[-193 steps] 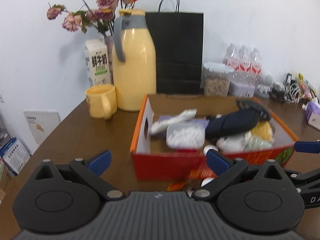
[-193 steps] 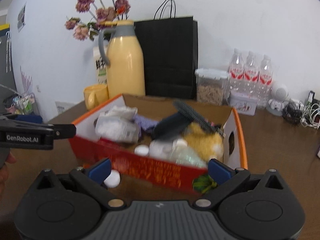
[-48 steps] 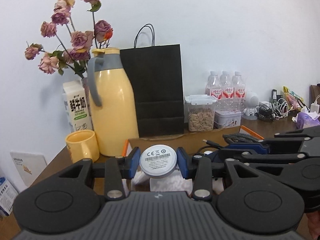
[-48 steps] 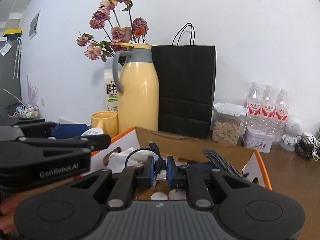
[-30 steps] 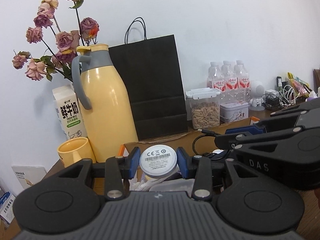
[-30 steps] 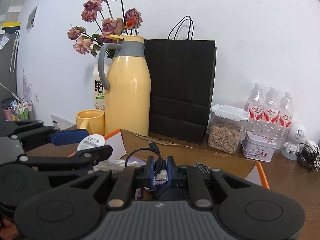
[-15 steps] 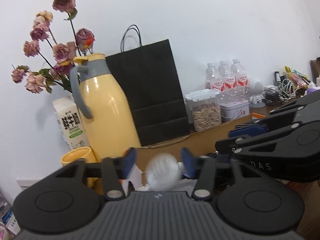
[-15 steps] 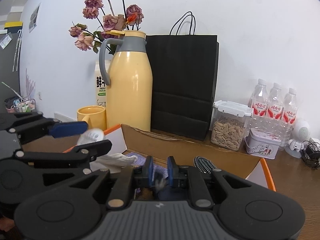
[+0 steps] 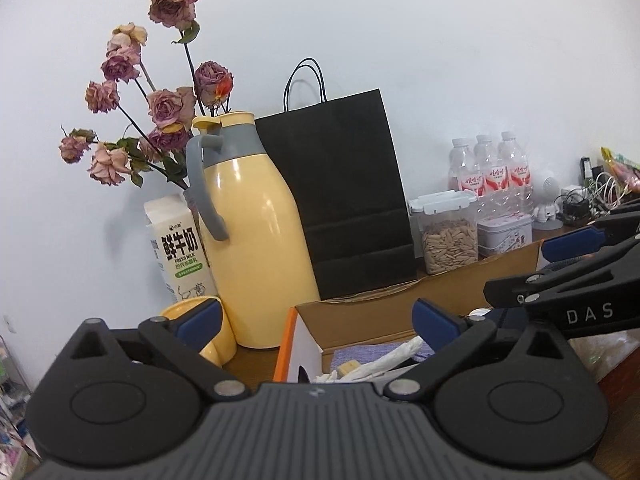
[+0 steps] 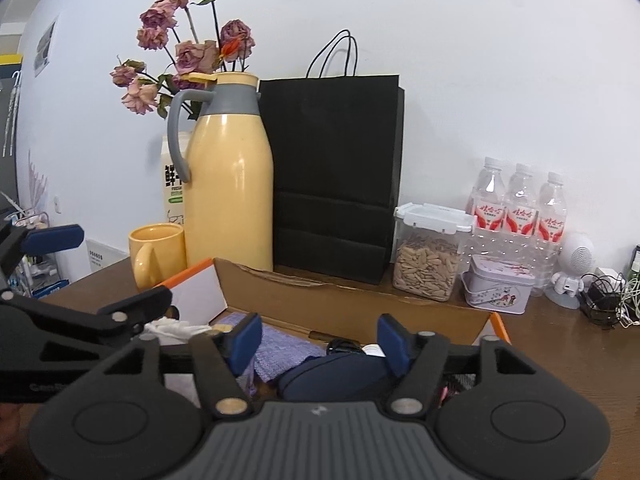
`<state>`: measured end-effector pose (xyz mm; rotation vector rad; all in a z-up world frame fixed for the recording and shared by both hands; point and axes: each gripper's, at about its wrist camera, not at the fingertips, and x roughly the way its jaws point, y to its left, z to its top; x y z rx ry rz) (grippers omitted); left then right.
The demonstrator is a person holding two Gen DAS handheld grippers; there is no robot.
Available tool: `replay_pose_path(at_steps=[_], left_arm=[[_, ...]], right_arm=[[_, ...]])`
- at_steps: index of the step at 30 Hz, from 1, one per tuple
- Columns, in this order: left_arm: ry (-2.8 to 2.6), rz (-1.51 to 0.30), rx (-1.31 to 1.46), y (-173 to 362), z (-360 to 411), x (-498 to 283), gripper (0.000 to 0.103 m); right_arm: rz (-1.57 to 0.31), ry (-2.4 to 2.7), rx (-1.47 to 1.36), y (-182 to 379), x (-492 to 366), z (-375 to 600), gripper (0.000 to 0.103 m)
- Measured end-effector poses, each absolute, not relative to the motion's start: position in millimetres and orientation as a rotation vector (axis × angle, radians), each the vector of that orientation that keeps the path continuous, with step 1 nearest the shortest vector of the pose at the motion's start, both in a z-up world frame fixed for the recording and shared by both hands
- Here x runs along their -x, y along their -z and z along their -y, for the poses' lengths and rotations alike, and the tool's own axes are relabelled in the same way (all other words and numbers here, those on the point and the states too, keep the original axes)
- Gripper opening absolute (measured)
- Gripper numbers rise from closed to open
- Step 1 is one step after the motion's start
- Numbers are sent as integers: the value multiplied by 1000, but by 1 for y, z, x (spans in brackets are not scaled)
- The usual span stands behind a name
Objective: Organize objects
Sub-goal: 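Open both tools to drop the puck and cable into the box, then move both tools out of the box toward the white bottle cap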
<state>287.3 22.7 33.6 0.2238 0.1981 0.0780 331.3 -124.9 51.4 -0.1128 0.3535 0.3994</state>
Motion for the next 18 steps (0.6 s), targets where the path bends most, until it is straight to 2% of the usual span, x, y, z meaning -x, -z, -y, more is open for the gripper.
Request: replay_pose_path(at_steps=[6,18], left_arm=[[-81,-213,-153,-38,-32,-282,103],[-134,-267,-75,-31,-55,-248,103]], right_arm=[[-341,-399,99,-55,-324,133,86],[-341,-392,96,-46,-282,141,96]])
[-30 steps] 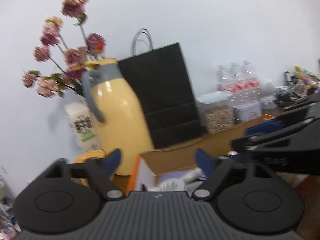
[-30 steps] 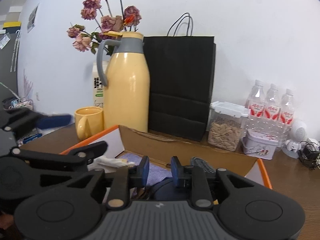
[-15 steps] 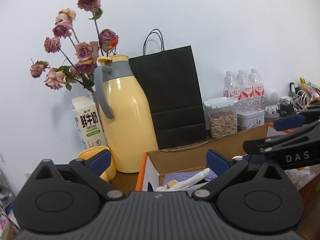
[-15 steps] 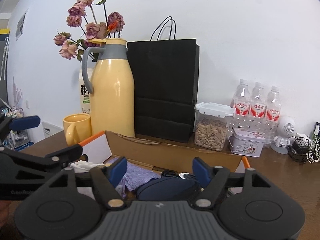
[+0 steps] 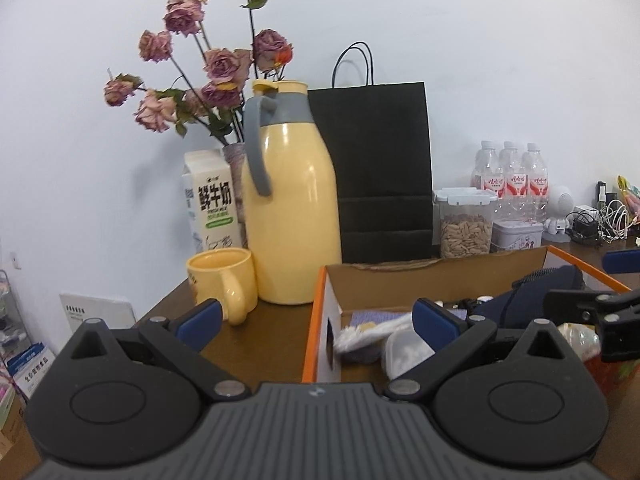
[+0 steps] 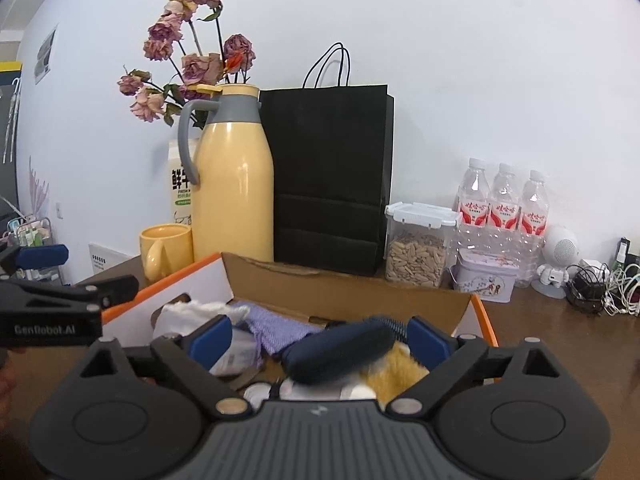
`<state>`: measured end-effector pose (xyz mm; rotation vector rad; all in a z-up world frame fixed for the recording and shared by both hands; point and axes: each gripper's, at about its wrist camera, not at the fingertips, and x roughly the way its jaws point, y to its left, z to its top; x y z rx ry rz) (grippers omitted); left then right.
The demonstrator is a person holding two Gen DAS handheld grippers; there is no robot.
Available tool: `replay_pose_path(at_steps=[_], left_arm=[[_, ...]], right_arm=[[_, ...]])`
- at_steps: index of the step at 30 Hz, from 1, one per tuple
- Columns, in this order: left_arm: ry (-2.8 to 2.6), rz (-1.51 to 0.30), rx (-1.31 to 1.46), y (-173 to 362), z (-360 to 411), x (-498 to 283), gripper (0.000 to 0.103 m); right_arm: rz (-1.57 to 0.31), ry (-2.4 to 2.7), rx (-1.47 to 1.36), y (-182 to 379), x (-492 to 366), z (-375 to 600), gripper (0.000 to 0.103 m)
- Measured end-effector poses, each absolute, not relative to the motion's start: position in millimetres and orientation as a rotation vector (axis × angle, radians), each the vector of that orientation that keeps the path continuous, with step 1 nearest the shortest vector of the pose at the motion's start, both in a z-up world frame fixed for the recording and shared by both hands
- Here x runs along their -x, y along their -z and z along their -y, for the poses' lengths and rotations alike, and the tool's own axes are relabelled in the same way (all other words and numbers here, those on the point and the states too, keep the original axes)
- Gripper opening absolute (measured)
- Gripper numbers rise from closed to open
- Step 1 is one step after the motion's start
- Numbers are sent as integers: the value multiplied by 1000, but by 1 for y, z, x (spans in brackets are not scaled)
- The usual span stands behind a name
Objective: Organize objects
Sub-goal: 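Move both tools out of the box toward the white bottle cap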
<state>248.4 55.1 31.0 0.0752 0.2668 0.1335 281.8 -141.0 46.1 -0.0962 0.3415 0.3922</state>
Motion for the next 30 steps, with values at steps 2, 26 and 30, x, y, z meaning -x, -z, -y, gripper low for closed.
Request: replay_pose_path(at_steps=[2,26,30], left_arm=[[-142,-275,-71,-28,-57,-241,103],[-196,-465,-16,8,-77,-183,103],[-193,-476,-13,10,-79,-182,103]], right_arm=[[-343,-388,83,-41,-272,143,96],[-451,-447,140,-8,-202,126,99],[-477,-457,153,-4,-201,120,99]])
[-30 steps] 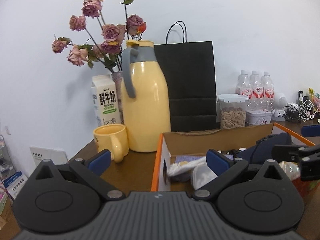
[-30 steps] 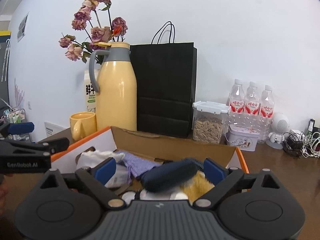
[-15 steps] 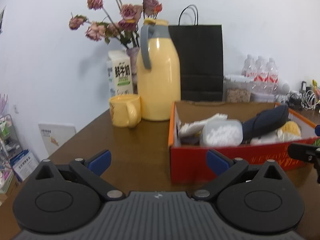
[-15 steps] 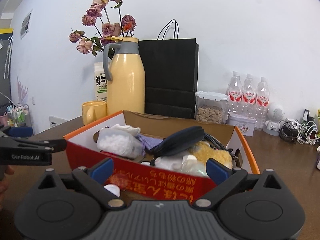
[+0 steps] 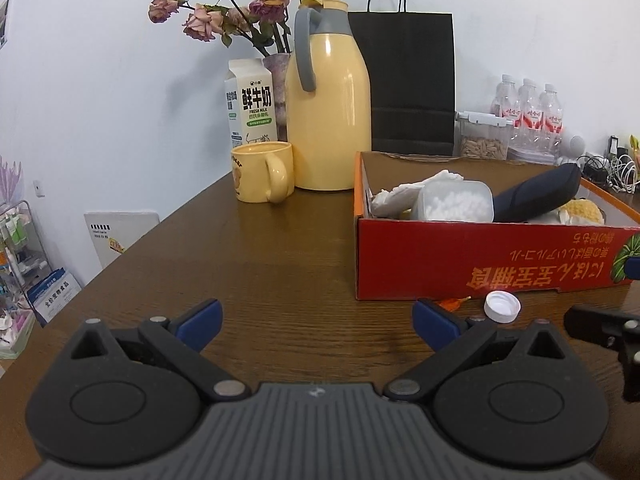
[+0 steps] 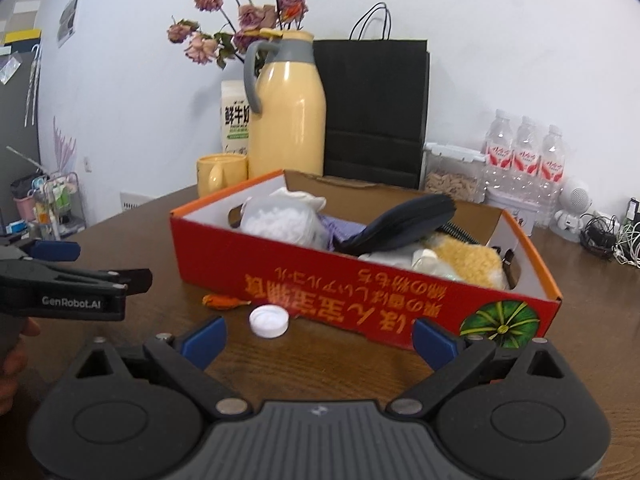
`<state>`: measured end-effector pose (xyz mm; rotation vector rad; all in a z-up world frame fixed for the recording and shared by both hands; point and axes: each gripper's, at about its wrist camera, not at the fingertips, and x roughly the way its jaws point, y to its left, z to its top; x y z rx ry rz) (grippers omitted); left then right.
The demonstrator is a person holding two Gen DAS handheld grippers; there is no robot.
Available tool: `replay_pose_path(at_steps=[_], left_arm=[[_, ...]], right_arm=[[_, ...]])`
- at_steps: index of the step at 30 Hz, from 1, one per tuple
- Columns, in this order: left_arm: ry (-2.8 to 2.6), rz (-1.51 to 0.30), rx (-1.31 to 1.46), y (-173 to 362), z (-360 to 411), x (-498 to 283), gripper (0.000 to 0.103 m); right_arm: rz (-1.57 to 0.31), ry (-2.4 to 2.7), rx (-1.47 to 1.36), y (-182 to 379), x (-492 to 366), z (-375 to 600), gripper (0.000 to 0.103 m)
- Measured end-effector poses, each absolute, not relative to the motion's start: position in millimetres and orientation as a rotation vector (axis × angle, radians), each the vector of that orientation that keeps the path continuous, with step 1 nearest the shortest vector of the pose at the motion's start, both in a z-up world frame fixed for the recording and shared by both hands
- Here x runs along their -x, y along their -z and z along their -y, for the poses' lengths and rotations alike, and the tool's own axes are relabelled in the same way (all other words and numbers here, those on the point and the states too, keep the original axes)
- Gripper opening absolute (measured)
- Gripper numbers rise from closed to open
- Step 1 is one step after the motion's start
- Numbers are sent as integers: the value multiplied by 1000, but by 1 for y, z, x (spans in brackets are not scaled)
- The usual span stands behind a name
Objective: Organize objects
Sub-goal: 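Move both tools out of the box toward the white bottle cap, then grasp the white bottle cap with the right tool, then grasp the small orange item with the left tool while the right tool holds the cap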
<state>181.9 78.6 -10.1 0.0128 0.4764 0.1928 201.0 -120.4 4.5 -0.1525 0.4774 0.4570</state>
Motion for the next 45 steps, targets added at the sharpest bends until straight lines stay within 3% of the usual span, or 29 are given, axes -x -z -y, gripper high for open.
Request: replay_pose_path(at_steps=[4,9,16,20,22,26,45], left_arm=[[-182,-480,6,11,-81,-182,103],[-177,-494,33,12,-84,-184,103],[-169,-505,59,13,-86,-186,103],[-164,-510,64,14,-86,-186,103],[-165,-509,67,14,-86,-186,103],[-162,-515,68,14,-85,-186,103],[-170,-556,85,17,-88,-191,103]], right_arm=[[-512,-470,147,-2,-204,116,97],[-553,-480,151,3,-212,107,86],[-600,-512,132,6,-229,88,64],[-637,-519,119,9,-240,75,39],[-642,-513,116,11,-245,71,32],[-654,-503,119,14,-251,67,27],[-577,-486,113,10,-234,92,27]])
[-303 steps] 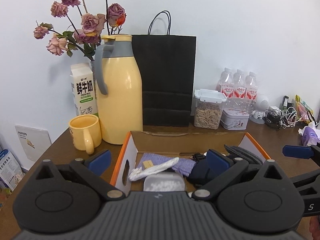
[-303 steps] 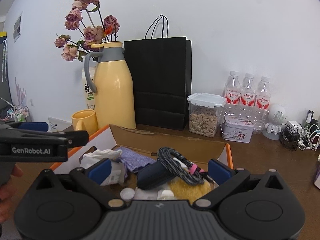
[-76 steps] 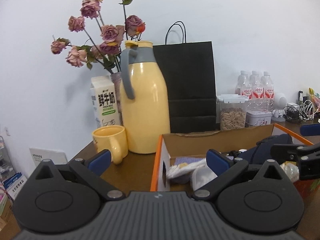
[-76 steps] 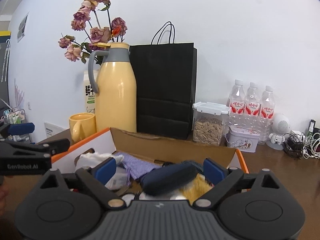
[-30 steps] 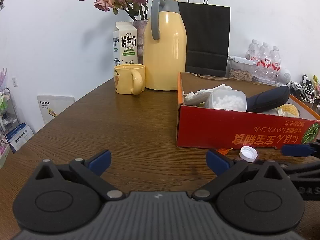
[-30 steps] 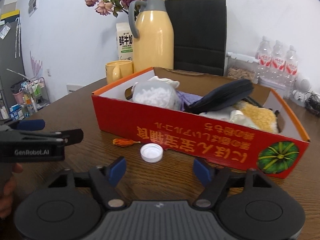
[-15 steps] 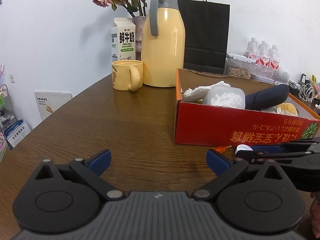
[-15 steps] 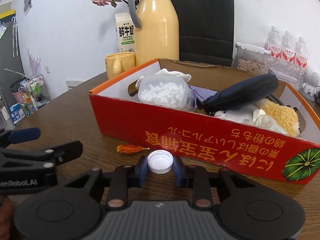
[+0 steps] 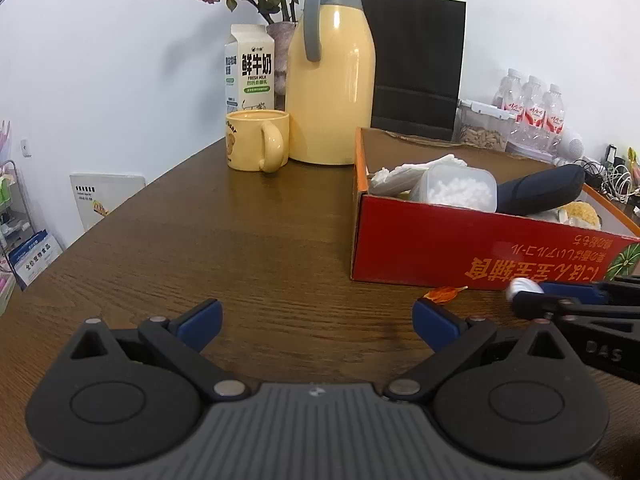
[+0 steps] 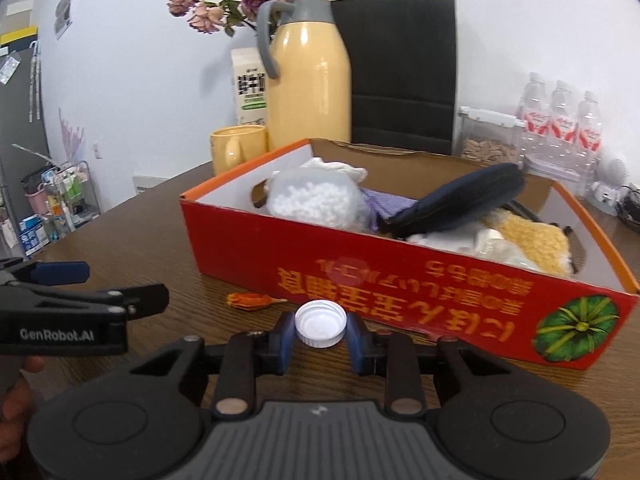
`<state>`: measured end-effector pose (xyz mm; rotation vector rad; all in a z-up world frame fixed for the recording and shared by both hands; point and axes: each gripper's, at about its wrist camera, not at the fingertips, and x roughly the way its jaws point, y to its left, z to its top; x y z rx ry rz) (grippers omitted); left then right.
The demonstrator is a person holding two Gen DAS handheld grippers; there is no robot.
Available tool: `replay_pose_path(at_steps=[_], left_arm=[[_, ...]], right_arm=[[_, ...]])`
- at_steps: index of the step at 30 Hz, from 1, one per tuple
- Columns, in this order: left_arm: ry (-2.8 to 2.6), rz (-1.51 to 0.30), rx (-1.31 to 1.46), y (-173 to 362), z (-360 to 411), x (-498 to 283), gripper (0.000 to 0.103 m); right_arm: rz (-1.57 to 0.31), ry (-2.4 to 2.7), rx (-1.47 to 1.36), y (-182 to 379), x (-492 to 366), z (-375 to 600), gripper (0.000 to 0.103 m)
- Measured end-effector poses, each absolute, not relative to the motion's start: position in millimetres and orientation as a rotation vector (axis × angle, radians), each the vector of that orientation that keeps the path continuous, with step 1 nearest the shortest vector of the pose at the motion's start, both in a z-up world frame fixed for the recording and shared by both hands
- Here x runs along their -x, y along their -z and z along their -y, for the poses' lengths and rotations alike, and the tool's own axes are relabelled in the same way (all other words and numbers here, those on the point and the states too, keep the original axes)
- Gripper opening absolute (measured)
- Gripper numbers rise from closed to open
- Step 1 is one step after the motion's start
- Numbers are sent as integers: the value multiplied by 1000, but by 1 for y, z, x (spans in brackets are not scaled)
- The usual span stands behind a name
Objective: Organize objects
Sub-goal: 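Grasp the small orange item with the left tool while the right tool holds the cap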
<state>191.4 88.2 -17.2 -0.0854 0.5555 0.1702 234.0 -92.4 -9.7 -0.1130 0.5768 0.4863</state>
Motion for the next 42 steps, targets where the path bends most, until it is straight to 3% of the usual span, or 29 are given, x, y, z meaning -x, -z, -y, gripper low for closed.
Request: replay_pose_path(at_steps=[32,37,42], left_arm=[[-24,-609,-100,19,-20,-246,102],[-31,-628,-99,22,-15,-251,91],[-19,-639,-95,24,-12,-251,72]], right_arm=[[-530,-370,-3,7,-228,194,27],[-528,-389,-1,7,-227,193,27],[-525,-400,7,7,-225,191,27]])
